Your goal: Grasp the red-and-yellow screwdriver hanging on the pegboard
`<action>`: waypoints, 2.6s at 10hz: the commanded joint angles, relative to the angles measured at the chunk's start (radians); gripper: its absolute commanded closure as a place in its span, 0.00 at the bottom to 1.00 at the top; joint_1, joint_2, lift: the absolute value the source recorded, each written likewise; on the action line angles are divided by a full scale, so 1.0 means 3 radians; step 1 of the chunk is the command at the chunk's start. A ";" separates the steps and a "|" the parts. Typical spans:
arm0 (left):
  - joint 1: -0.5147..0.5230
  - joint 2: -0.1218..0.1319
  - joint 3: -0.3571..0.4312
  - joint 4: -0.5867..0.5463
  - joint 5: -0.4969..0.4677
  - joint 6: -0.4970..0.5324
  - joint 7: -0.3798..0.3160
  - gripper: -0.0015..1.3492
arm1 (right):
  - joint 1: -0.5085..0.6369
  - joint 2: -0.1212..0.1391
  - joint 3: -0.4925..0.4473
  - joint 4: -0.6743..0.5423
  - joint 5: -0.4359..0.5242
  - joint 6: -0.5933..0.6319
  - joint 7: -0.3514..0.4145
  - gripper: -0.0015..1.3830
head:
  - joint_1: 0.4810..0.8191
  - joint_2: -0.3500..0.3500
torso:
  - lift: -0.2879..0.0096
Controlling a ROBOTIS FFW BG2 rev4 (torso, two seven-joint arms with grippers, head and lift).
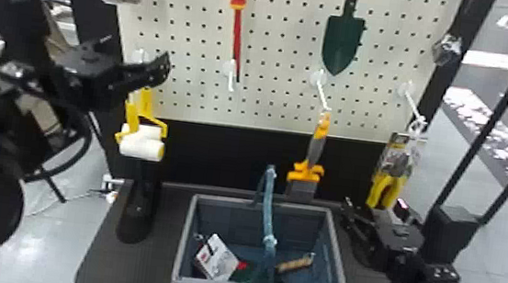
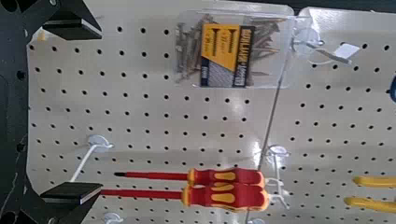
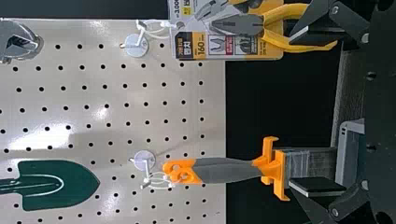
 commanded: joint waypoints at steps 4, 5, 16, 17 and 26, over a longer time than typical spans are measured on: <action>-0.0364 0.0038 -0.0077 0.0004 0.0457 0.0213 -0.0117 0.11 | -0.0020 -0.0010 0.0005 -0.0005 0.0010 0.0013 0.0000 0.16 | 0.20 0.50 | 0.63; -0.0456 0.0053 -0.0108 0.0004 0.0488 0.0295 -0.0148 0.11 | -0.0020 -0.0015 0.0005 -0.0005 0.0015 0.0013 0.0000 0.16 | 0.20 0.50 | 0.63; -0.1376 0.0273 -0.0629 0.0965 0.0979 0.0448 -0.0613 0.12 | -0.0066 -0.0092 0.0051 -0.0010 0.0025 -0.0007 0.0000 0.16 | 0.20 0.50 | 0.63; -0.1453 0.0309 -0.0691 0.0990 0.0948 0.0499 -0.0634 0.12 | -0.0071 -0.0097 0.0051 -0.0005 0.0025 -0.0012 0.0000 0.16 | 0.20 0.50 | 0.63; -0.1918 0.0524 -0.1120 0.1297 0.1071 0.0433 -0.0690 0.12 | -0.0102 -0.0164 0.0051 -0.0010 0.0015 -0.0033 0.0000 0.16 | 0.20 0.50 | 0.63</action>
